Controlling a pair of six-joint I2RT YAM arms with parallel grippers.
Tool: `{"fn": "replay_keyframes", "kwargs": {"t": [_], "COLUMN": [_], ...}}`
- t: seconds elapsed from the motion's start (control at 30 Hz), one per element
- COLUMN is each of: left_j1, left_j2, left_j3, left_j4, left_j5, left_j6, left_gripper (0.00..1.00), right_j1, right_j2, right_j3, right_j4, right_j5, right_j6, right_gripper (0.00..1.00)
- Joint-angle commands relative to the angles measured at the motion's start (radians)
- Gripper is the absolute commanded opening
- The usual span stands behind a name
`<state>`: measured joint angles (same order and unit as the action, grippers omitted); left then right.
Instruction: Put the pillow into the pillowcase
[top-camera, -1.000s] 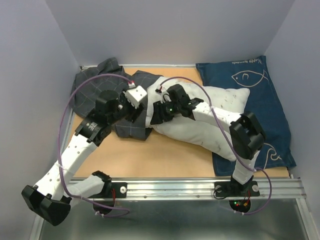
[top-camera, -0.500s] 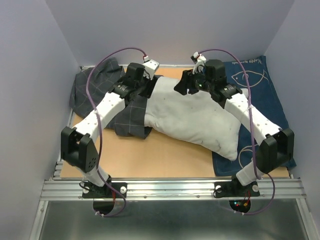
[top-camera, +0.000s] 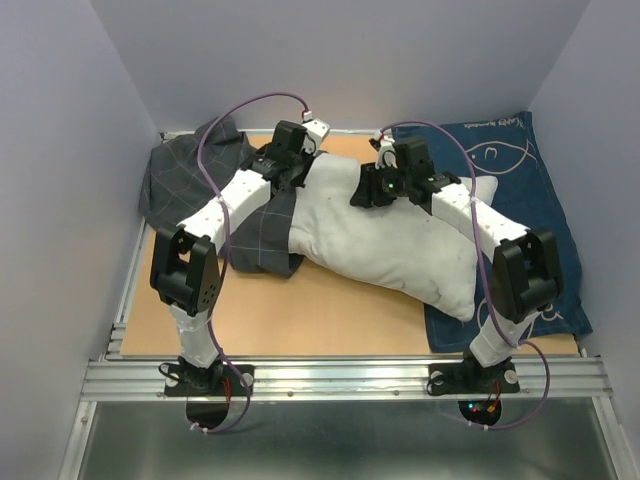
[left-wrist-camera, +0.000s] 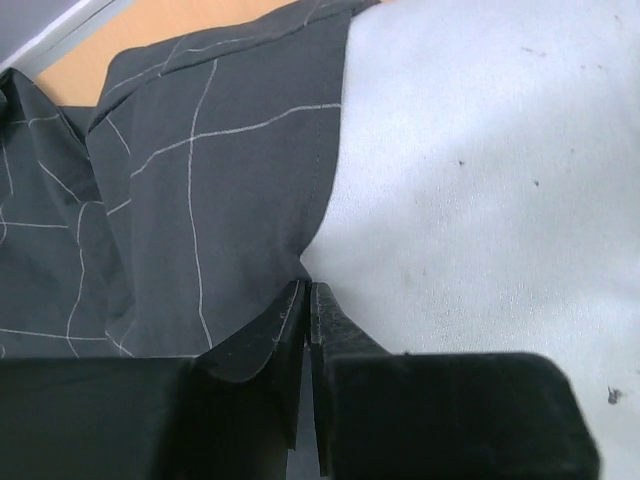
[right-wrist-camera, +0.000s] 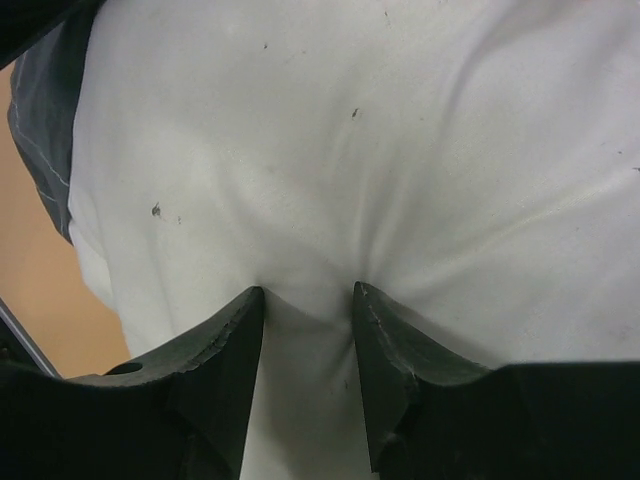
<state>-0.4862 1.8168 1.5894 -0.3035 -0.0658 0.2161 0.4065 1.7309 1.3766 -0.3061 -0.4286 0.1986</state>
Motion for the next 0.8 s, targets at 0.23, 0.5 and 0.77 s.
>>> {"fn": "replay_keyframes", "kwargs": {"t": [0.23, 0.5, 0.77], "left_j1": [0.015, 0.024, -0.015], "left_j2": [-0.007, 0.059, 0.055], "left_j3": [0.069, 0.122, 0.25], "left_j4": [0.053, -0.016, -0.046], "left_j5": [-0.115, -0.013, 0.46], "left_j6": [0.078, 0.077, 0.025], "left_gripper": [0.37, 0.31, 0.0], "right_j1": [0.005, 0.005, 0.005], "right_j2": [0.015, 0.021, 0.076], "right_j3": [-0.017, -0.01, 0.021], "right_j4": [0.007, 0.007, 0.01], "right_j5": [-0.052, -0.067, -0.139], "right_j6": [-0.022, -0.022, 0.002], "right_gripper": [0.45, 0.45, 0.44]}}
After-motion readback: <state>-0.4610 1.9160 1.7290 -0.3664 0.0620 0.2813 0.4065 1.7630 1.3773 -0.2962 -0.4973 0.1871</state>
